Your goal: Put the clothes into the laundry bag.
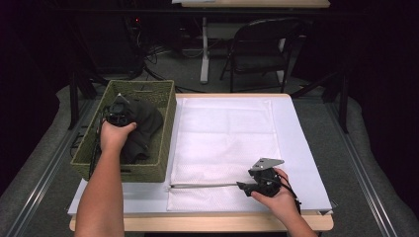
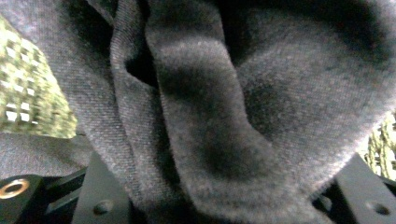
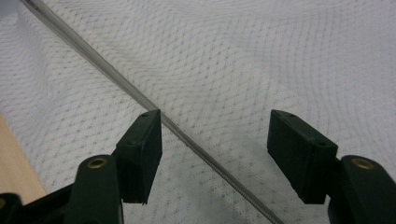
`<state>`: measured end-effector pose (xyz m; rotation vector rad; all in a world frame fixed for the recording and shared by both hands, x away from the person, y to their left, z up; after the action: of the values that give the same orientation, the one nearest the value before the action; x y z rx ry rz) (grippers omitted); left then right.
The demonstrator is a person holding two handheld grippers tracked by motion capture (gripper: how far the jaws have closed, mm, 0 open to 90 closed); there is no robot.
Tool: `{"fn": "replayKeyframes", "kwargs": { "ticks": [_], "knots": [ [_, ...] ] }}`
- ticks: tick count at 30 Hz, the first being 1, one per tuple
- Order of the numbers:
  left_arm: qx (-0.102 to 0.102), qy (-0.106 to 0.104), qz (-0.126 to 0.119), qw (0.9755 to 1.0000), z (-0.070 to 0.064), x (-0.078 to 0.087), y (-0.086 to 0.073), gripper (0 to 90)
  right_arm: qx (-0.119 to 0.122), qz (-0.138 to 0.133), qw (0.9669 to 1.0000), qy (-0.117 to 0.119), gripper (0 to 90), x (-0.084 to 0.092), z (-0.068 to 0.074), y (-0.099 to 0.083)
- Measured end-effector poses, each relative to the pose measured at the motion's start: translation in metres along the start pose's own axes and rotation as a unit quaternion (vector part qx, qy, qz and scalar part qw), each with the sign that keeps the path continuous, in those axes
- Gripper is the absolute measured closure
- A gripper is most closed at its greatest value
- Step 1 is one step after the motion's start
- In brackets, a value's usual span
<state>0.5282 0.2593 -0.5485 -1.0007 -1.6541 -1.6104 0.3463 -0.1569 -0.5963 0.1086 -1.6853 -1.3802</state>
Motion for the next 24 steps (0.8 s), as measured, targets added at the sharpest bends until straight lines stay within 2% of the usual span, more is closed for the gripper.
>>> {"fn": "replayKeyframes", "kwargs": {
  "ticks": [7, 14, 17, 22, 24],
  "knots": [
    [-0.012, -0.003, -0.017, 0.9998, -0.009, 0.020, 0.013, 46.0, 0.005, -0.004, 1.0000, 0.002, 38.0, 0.000, 0.001, 0.001],
    [-0.027, -0.006, -0.025, 0.9993, -0.019, 0.042, 0.028, 45.9, 0.005, -0.012, 0.9997, 0.021, 44.4, 0.000, 0.005, 0.004],
    [-0.030, 0.000, -0.025, 0.9992, -0.020, 0.049, 0.031, 45.9, 0.014, -0.012, 0.9996, 0.020, 44.4, 0.000, 0.006, 0.002],
    [-0.029, -0.003, -0.026, 0.9992, -0.021, 0.056, 0.034, 45.9, 0.033, -0.018, 0.9991, 0.021, 45.1, -0.001, 0.008, 0.004],
    [-0.031, -0.004, -0.026, 0.9992, -0.021, 0.059, 0.034, 45.8, 0.041, -0.023, 0.9983, 0.034, 48.4, -0.001, 0.010, 0.006]
  ]
}}
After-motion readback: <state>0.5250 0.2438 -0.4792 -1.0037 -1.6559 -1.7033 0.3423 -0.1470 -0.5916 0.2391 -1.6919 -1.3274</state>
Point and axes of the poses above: each handheld gripper's, and its own axes: x roughly backward along the jaws, y roughly out of its top, z roughly to its left, the point moved 8 cm from there along -x, roughly forward along the jaws, and after that the axes turned 8 degrees about -z, right-handed, at the moved point
